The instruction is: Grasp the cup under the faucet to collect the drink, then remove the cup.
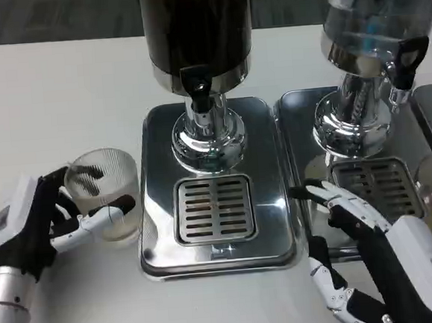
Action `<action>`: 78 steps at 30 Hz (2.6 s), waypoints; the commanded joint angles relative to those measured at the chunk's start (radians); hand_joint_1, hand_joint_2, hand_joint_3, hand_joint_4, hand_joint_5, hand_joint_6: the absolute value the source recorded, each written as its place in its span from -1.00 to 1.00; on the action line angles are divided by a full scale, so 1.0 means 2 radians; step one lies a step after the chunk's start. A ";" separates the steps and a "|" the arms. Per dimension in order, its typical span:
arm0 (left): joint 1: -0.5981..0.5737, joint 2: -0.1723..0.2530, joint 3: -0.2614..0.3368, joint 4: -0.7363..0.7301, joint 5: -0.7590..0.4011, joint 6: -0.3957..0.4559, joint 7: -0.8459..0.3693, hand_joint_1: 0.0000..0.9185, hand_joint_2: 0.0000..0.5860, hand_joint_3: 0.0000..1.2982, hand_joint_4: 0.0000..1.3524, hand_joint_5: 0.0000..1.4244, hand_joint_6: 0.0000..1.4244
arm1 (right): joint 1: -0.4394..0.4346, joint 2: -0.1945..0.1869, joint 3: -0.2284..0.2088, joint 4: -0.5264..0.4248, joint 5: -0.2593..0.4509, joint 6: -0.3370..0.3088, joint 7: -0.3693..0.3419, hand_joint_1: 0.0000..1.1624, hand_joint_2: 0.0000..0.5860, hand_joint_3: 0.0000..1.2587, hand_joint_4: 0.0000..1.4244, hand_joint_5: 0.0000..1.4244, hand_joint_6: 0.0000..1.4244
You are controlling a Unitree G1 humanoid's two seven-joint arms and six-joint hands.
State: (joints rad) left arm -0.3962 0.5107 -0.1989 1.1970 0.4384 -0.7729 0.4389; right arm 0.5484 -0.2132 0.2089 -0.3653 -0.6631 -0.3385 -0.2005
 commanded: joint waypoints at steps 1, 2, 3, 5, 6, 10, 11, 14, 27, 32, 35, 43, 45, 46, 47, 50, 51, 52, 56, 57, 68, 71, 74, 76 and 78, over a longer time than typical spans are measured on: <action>0.011 0.009 0.006 -0.005 0.003 -0.017 0.025 -0.28 -0.48 -0.19 -0.10 0.18 0.42 | -0.004 -0.004 0.000 -0.003 0.011 -0.009 0.005 0.12 0.96 -0.59 -0.78 -0.79 -0.52; 0.014 0.011 0.006 -0.006 0.003 -0.020 0.029 -0.28 -0.48 -0.19 -0.10 0.18 0.43 | -0.004 -0.004 0.000 -0.003 0.011 -0.009 0.006 0.12 0.96 -0.59 -0.78 -0.79 -0.52; 0.015 0.012 0.006 -0.007 0.004 -0.021 0.032 -0.28 -0.49 -0.19 -0.10 0.18 0.43 | -0.005 -0.005 0.000 -0.003 0.012 -0.009 0.006 0.12 0.96 -0.59 -0.78 -0.79 -0.52; 0.020 0.016 0.007 -0.010 0.006 -0.027 0.041 -0.29 -0.49 -0.19 -0.10 0.18 0.45 | -0.006 -0.005 0.000 -0.001 0.015 -0.009 0.007 0.11 0.95 -0.59 -0.79 -0.79 -0.52; 0.023 0.019 0.008 -0.013 0.007 -0.031 0.047 -0.29 -0.49 -0.19 -0.10 0.18 0.45 | -0.006 -0.005 0.000 -0.001 0.014 -0.009 0.007 0.11 0.95 -0.59 -0.79 -0.79 -0.52; 0.030 0.024 0.008 -0.022 0.009 -0.040 0.060 -0.31 -0.48 -0.17 -0.08 0.20 0.46 | -0.006 -0.004 0.002 0.001 0.015 -0.011 0.007 0.10 0.95 -0.60 -0.79 -0.80 -0.52; 0.033 0.026 0.008 -0.024 0.009 -0.043 0.063 -0.31 -0.48 -0.17 -0.08 0.20 0.48 | -0.006 -0.003 0.002 0.002 0.017 -0.011 0.007 0.10 0.94 -0.60 -0.79 -0.80 -0.52; 0.038 0.029 0.009 -0.031 0.009 -0.049 0.070 -0.31 -0.48 -0.17 -0.07 0.20 0.49 | -0.005 -0.004 0.001 0.002 0.017 -0.012 0.007 0.09 0.94 -0.60 -0.79 -0.80 -0.52; 0.055 0.030 0.016 -0.081 0.017 -0.084 0.063 -0.32 -0.48 -0.15 -0.06 0.22 0.52 | -0.002 -0.003 -0.002 -0.002 0.021 -0.013 0.006 0.03 0.96 -0.60 -0.79 -0.81 -0.52; 0.052 0.020 0.010 -0.098 0.026 -0.090 0.053 -0.32 -0.47 -0.15 -0.06 0.22 0.52 | 0.001 -0.003 -0.004 -0.003 0.023 -0.014 0.005 0.02 0.96 -0.60 -0.79 -0.81 -0.52; 0.046 0.011 0.006 -0.105 0.031 -0.090 0.046 -0.32 -0.46 -0.15 -0.05 0.22 0.52 | 0.003 -0.002 -0.004 -0.004 0.024 -0.015 0.004 0.02 0.95 -0.61 -0.79 -0.81 -0.52; 0.024 -0.012 -0.003 -0.101 0.043 -0.081 0.029 -0.32 -0.46 -0.15 -0.05 0.23 0.55 | 0.010 0.001 -0.006 -0.007 0.025 -0.016 0.000 0.00 0.95 -0.62 -0.79 -0.81 -0.53; 0.020 -0.015 -0.006 -0.097 0.044 -0.080 0.027 -0.32 -0.46 -0.15 -0.05 0.24 0.55 | 0.012 0.003 -0.006 -0.008 0.024 -0.016 -0.001 0.00 0.95 -0.62 -0.79 -0.81 -0.53; 0.019 -0.017 -0.007 -0.095 0.045 -0.079 0.026 -0.32 -0.46 -0.14 -0.05 0.24 0.55 | 0.013 0.003 -0.006 -0.009 0.024 -0.016 -0.001 0.00 0.95 -0.62 -0.79 -0.81 -0.53; 0.017 -0.018 -0.008 -0.094 0.045 -0.078 0.025 -0.32 -0.46 -0.14 -0.05 0.24 0.55 | 0.014 0.004 -0.005 -0.010 0.023 -0.015 -0.001 0.00 0.95 -0.62 -0.79 -0.81 -0.53; 0.010 -0.027 -0.013 -0.085 0.047 -0.072 0.023 -0.32 -0.46 -0.14 -0.05 0.24 0.55 | 0.017 0.006 -0.004 -0.012 0.022 -0.015 0.000 -0.01 0.95 -0.62 -0.79 -0.81 -0.53; 0.008 -0.030 -0.015 -0.083 0.049 -0.070 0.023 -0.32 -0.47 -0.14 -0.05 0.24 0.55 | 0.018 0.006 -0.005 -0.013 0.023 -0.015 0.000 -0.01 0.95 -0.62 -0.79 -0.81 -0.53; 0.004 -0.034 -0.017 -0.079 0.050 -0.067 0.022 -0.32 -0.47 -0.13 -0.05 0.24 0.55 | 0.019 0.006 -0.006 -0.014 0.023 -0.014 0.001 -0.01 0.95 -0.62 -0.79 -0.81 -0.53; -0.006 -0.044 -0.025 -0.068 0.055 -0.059 0.022 -0.32 -0.47 -0.13 -0.05 0.24 0.55 | 0.023 0.007 -0.006 -0.019 0.024 -0.012 0.001 -0.01 0.95 -0.62 -0.79 -0.81 -0.53; -0.008 -0.047 -0.026 -0.066 0.055 -0.058 0.021 -0.32 -0.47 -0.13 -0.05 0.24 0.55 | 0.025 0.008 -0.006 -0.020 0.024 -0.012 0.002 -0.01 0.95 -0.62 -0.79 -0.81 -0.53; -0.020 -0.062 -0.034 -0.050 0.057 -0.057 0.013 -0.32 -0.48 -0.14 -0.05 0.23 0.54 | 0.034 0.011 -0.007 -0.028 0.021 -0.010 0.001 -0.02 0.95 -0.62 -0.79 -0.80 -0.52; -0.024 -0.065 -0.036 -0.047 0.058 -0.053 0.010 -0.33 -0.49 -0.16 -0.07 0.20 0.50 | 0.034 0.012 -0.006 -0.029 0.021 -0.009 0.003 -0.02 0.95 -0.62 -0.79 -0.80 -0.52; -0.028 -0.068 -0.038 -0.043 0.057 -0.051 0.006 -0.33 -0.50 -0.17 -0.07 0.20 0.48 | 0.035 0.011 -0.007 -0.029 0.021 -0.008 0.005 -0.03 0.95 -0.62 -0.79 -0.80 -0.52; -0.030 -0.070 -0.039 -0.041 0.056 -0.049 0.004 -0.34 -0.50 -0.17 -0.09 0.19 0.47 | 0.037 0.011 -0.006 -0.030 0.022 -0.008 0.005 -0.03 0.95 -0.62 -0.79 -0.79 -0.52; -0.030 -0.071 -0.041 -0.039 0.055 -0.049 0.003 -0.36 -0.50 -0.19 -0.10 0.18 0.46 | 0.039 0.011 -0.006 -0.032 0.020 -0.008 0.005 -0.03 0.95 -0.62 -0.79 -0.79 -0.52</action>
State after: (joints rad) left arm -0.4362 0.3742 -0.2803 1.1157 0.5579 -0.8706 0.4507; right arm 0.6164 -0.1935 0.2019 -0.4109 -0.6257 -0.3568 -0.1905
